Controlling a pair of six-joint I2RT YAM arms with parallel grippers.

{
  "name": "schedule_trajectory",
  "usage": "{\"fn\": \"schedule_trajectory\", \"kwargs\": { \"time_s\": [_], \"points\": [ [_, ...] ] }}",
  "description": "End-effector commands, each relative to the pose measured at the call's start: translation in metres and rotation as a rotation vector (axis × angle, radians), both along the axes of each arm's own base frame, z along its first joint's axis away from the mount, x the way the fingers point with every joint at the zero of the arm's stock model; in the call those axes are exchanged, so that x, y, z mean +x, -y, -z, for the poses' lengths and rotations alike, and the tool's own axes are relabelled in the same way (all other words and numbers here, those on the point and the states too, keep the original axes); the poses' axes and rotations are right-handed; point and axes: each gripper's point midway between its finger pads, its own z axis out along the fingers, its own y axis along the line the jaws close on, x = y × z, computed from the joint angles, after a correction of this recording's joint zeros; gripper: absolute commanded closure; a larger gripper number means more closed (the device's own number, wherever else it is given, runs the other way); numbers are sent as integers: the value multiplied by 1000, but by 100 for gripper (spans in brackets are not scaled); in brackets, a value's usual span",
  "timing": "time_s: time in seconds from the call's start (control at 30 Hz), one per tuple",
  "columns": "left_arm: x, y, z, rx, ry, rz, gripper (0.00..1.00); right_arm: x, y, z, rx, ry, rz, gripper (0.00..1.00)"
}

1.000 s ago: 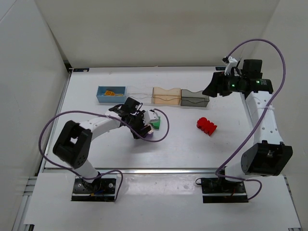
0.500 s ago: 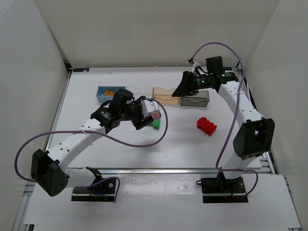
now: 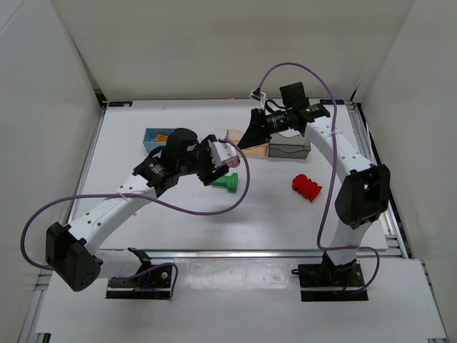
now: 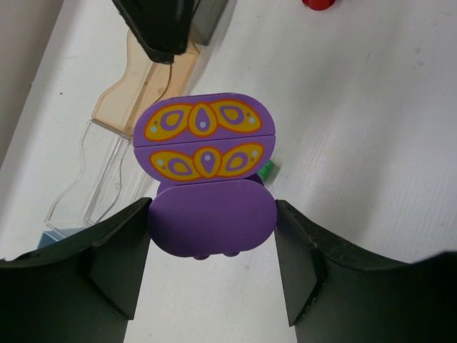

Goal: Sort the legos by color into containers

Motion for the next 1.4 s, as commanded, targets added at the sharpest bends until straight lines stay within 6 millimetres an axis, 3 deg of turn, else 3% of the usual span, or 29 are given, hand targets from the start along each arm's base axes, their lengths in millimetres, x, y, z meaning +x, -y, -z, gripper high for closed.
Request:
{"fn": "schedule_trajectory", "kwargs": {
  "time_s": [0.0,0.4,0.5,0.8,1.13,1.37],
  "points": [
    [9,5,-30,-40,82,-2,68,-7,-6,-14,54,59,-74,27],
    [17,10,-35,-55,127,0,69,-21,-24,-5,39,75,-139,29],
    [18,10,-36,-56,132,-4,69,-19,-26,-1,39,61,-144,43],
    [16,5,-31,-49,133,-18,70,-19,-24,-4,70,45,-153,99],
    [-1,-13,-8,-17,79,-51,74,6,23,-27,101,83,-35,100],
    [-2,-20,-3,-2,67,-78,76,8,37,-30,99,101,-2,100]
  ]
}}
